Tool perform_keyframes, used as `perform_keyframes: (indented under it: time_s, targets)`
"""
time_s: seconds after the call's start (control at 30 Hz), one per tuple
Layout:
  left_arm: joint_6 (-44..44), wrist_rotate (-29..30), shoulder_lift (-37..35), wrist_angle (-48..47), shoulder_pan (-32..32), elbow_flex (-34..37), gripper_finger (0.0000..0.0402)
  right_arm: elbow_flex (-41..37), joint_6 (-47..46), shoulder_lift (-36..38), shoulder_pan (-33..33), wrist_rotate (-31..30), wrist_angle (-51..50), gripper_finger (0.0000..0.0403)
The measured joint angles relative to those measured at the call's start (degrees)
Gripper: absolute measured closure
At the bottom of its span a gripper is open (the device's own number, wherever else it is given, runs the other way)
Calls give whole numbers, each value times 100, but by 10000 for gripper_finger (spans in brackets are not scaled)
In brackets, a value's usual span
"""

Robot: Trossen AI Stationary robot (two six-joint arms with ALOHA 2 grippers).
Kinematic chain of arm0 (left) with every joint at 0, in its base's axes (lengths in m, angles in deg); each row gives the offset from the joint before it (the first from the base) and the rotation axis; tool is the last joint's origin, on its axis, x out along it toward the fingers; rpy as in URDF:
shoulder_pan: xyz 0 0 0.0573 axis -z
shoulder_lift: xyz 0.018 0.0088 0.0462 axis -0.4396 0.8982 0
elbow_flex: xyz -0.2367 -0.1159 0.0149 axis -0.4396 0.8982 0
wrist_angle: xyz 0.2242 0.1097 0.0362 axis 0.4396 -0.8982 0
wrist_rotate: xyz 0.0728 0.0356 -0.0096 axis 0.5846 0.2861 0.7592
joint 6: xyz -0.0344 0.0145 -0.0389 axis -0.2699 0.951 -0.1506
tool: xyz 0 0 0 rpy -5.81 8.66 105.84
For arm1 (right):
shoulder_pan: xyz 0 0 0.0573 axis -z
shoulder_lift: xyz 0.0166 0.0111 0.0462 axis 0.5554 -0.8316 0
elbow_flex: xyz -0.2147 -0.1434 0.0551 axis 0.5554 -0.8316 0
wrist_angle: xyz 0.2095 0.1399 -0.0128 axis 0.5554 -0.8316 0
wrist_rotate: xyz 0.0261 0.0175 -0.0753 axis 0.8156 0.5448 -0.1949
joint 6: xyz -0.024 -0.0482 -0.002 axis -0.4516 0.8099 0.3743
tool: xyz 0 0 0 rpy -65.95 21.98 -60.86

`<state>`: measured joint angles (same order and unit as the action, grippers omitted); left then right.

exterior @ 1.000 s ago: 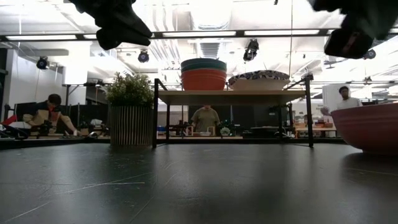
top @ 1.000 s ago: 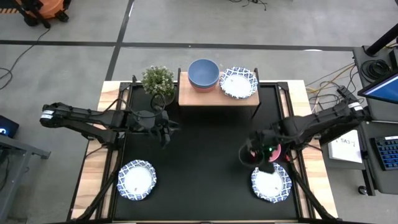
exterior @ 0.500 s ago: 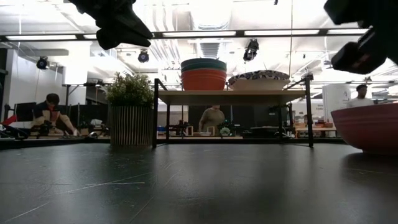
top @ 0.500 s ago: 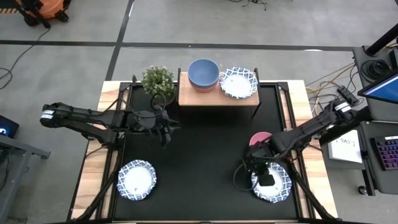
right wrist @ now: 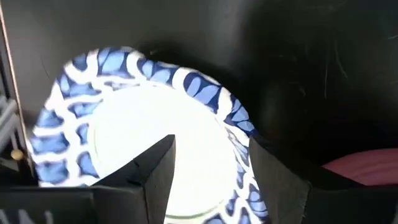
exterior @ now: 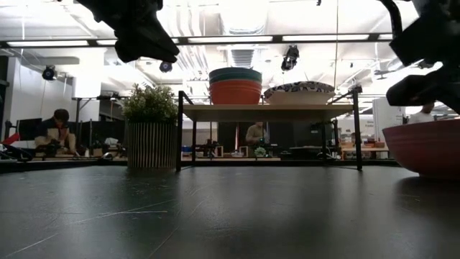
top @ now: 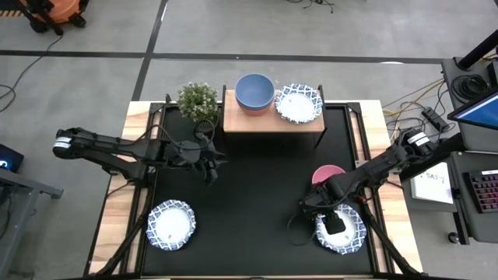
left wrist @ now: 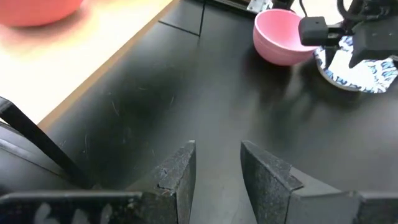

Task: Place and stack bowls onto a shelf
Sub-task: Stack the white patterned bowl on top of the white patterned bowl on the shelf

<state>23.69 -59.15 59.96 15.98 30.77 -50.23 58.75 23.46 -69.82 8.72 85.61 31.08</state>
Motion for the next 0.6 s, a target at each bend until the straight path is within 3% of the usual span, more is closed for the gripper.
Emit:
perform_keyframes:
  time_s: [0.6]
  targets:
    - [4,0,202,15,0,2,293,642,896,-507,0,-330,-476,209]
